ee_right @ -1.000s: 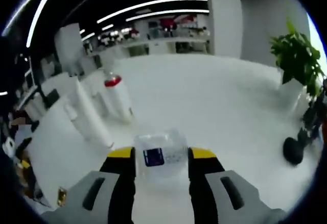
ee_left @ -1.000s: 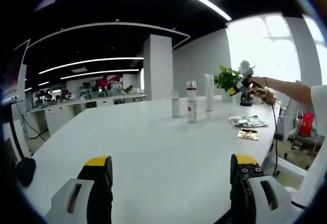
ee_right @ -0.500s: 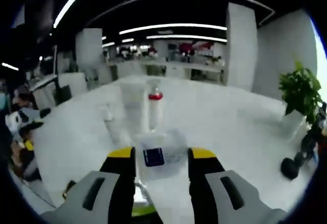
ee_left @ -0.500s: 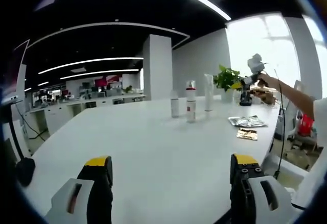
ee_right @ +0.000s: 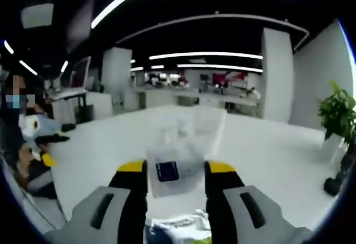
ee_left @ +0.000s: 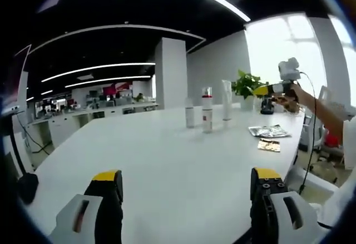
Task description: Arrange the skincare products in the storage area until every visible bottle or jar stands upright without overlapping.
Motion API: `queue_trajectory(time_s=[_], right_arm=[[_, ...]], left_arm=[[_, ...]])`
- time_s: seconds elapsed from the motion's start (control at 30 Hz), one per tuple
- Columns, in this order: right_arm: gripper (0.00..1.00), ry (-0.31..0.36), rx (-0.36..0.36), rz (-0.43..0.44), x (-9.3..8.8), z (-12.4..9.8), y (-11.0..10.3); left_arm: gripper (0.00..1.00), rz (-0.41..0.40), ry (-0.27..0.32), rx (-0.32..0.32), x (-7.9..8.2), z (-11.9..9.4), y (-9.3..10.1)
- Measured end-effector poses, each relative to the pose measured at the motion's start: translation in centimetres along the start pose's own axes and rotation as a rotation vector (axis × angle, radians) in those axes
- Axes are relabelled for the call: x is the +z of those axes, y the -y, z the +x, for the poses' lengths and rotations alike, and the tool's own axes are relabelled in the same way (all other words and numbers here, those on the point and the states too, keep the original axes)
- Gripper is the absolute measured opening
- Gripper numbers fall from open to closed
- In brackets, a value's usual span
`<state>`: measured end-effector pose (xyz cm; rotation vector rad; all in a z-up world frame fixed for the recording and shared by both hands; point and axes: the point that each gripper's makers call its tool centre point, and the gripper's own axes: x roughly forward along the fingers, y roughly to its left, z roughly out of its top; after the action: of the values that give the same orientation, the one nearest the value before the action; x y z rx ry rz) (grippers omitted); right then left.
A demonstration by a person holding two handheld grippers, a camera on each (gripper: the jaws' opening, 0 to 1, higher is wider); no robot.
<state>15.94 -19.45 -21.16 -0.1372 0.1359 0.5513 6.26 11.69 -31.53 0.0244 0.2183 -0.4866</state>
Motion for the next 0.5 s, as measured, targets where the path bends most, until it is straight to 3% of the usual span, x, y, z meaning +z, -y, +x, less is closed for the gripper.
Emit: queue_trajectory(time_s=[0.23,0.5], right_arm=[[0.39,0.07,0.059,0.017,0.4,0.8,-4.3],[0.39,0.151,0.13,0.023,1.8,1.9,-9.4]], left_arm=[[0.96,-0.012,0.021,0.009,0.3,0.0,-0.5],[0.93,-0.008,0.056,-0.027,1.9,0.8,0.9]])
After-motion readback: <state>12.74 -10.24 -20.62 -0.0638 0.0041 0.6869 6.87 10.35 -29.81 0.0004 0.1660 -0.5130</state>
